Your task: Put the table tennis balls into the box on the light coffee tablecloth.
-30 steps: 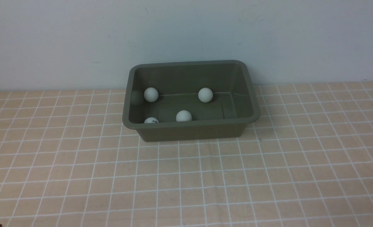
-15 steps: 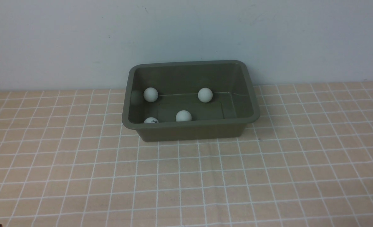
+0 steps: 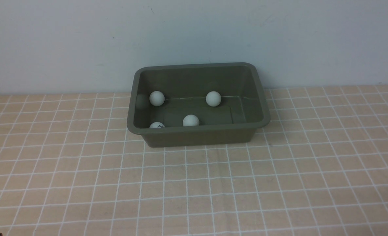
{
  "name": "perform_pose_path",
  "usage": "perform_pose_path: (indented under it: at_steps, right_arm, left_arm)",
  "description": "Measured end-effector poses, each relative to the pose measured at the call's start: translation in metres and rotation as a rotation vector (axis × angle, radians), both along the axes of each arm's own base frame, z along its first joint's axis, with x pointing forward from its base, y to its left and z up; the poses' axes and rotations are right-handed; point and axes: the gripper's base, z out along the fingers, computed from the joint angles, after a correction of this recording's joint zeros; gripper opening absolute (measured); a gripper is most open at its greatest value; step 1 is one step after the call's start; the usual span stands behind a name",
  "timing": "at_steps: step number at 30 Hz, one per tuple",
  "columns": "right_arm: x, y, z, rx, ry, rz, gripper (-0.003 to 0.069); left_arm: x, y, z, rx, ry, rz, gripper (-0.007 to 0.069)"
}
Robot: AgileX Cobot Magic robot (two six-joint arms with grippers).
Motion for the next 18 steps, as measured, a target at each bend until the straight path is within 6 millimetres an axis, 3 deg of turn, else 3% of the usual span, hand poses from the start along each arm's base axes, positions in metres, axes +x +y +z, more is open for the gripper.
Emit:
perform_pose_path:
  at_steps: [6, 18]
  right_arm:
    - [0.000, -0.002, 0.000, -0.059, 0.007, -0.014, -0.0014]
    - [0.000, -0.010, 0.000, 0.023, 0.003, -0.123, -0.0014]
  left_arm:
    - [0.000, 0.000, 0.000, 0.000, 0.000, 0.000, -0.0069]
    - [0.000, 0.000, 0.000, 0.000, 0.000, 0.000, -0.0069]
